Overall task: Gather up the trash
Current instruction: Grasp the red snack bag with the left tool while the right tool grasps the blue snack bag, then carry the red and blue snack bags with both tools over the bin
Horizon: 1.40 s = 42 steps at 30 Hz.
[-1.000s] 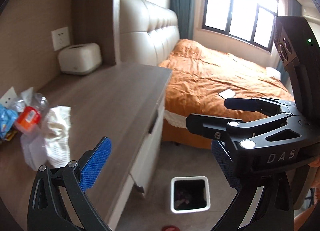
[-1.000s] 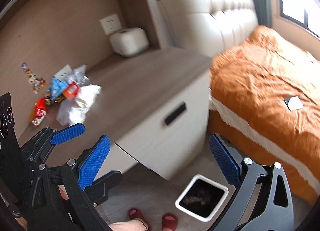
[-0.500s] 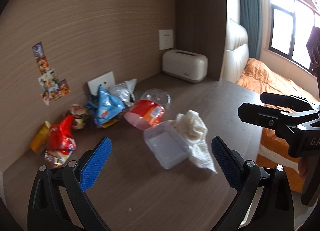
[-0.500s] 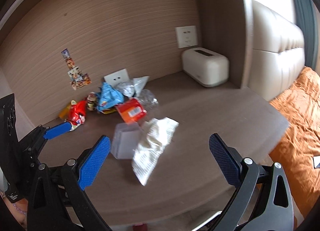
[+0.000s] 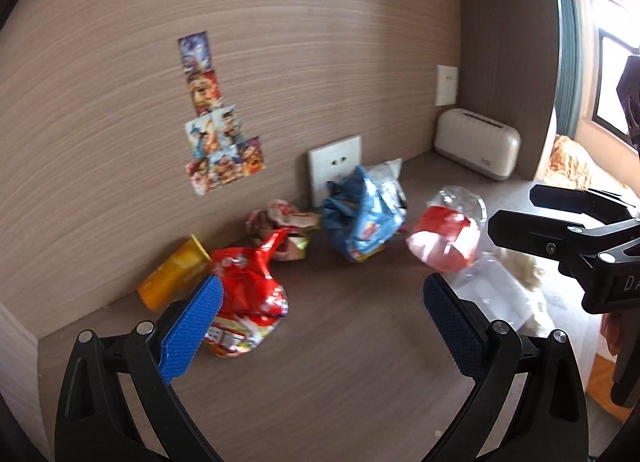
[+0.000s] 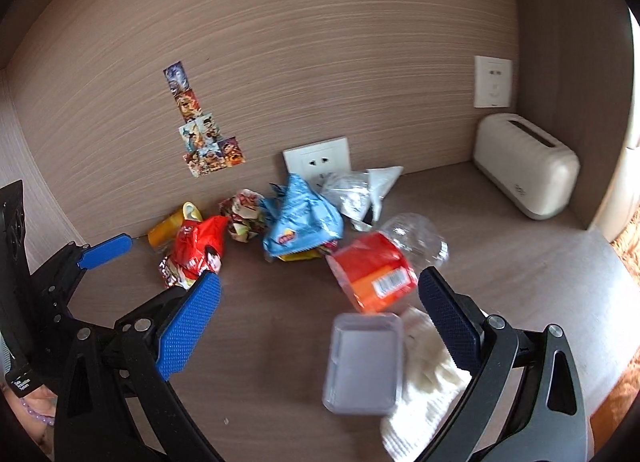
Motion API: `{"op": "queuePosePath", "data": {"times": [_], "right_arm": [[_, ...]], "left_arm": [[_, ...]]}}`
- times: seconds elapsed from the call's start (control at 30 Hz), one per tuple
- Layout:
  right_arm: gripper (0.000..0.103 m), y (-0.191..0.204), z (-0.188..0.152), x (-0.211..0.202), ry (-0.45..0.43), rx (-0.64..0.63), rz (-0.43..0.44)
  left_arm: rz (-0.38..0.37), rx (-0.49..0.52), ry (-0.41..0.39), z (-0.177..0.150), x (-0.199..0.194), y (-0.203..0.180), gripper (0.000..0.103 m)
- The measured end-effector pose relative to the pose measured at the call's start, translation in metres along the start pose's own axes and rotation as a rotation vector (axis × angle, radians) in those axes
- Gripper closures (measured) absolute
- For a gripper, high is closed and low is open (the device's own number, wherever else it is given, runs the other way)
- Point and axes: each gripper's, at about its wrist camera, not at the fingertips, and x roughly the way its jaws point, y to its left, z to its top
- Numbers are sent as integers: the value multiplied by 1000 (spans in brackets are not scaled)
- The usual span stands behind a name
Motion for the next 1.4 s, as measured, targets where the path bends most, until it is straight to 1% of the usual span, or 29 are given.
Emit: {"op": "queuePosePath", "data": {"times": [0.13, 0.3, 0.43, 0.53, 0.57, 0.63, 0.67, 0.7, 0.73, 0.77, 0.8, 0.9, 1.03, 1.1, 1.27, 1.33, 1.4], "right_arm": [[5, 16, 17, 32, 12, -33, 9], [5, 27, 34, 73, 37, -59, 4], [4, 32, 41, 109, 83, -81, -25], [5, 32, 41, 131, 126, -101, -74], [5, 32, 40, 138, 146, -104, -69], [5, 31, 38, 147, 165, -105, -83], [14, 30, 36, 152, 186, -108, -84], [30, 29, 34, 155, 194, -110, -82], [30, 28, 33, 156, 190, -104, -80], [32, 26, 33, 156, 188, -96, -72], [36, 25, 34, 153, 188, -82, -57], [37, 23, 39, 134, 157, -56, -27], [37, 22, 47, 86, 80, -14, 2], [37, 21, 50, 58, 35, 3, 16], [37, 20, 48, -10, -60, 21, 10], [37, 17, 43, -37, -92, 21, -13], [37, 13, 34, -64, -119, 25, -43]], "left_arm": [[4, -11, 22, 1, 19, 22, 5], [-23, -22, 65, -1, 47, 44, 5], [-36, -36, 110, -6, 71, 54, 5], [-85, -77, 145, -10, 86, 64, 5], [-98, -86, 157, -11, 90, 65, 7], [-101, -87, 182, -13, 100, 65, 18], [-102, -86, 197, -14, 103, 65, 29], [-113, -88, 216, -17, 109, 65, 30], [-112, -92, 214, -18, 112, 65, 30], [-112, -92, 212, -19, 112, 65, 31], [-113, -92, 209, -18, 112, 64, 33], [-116, -106, 183, -13, 101, 63, 35], [-100, -75, 133, -1, 70, 56, 35], [-107, -62, 101, 6, 51, 51, 35], [-130, -7, 30, 22, 3, 23, 35], [-142, 15, 5, 26, -11, 10, 35], [-171, 42, -14, 29, -24, -7, 35]]}}
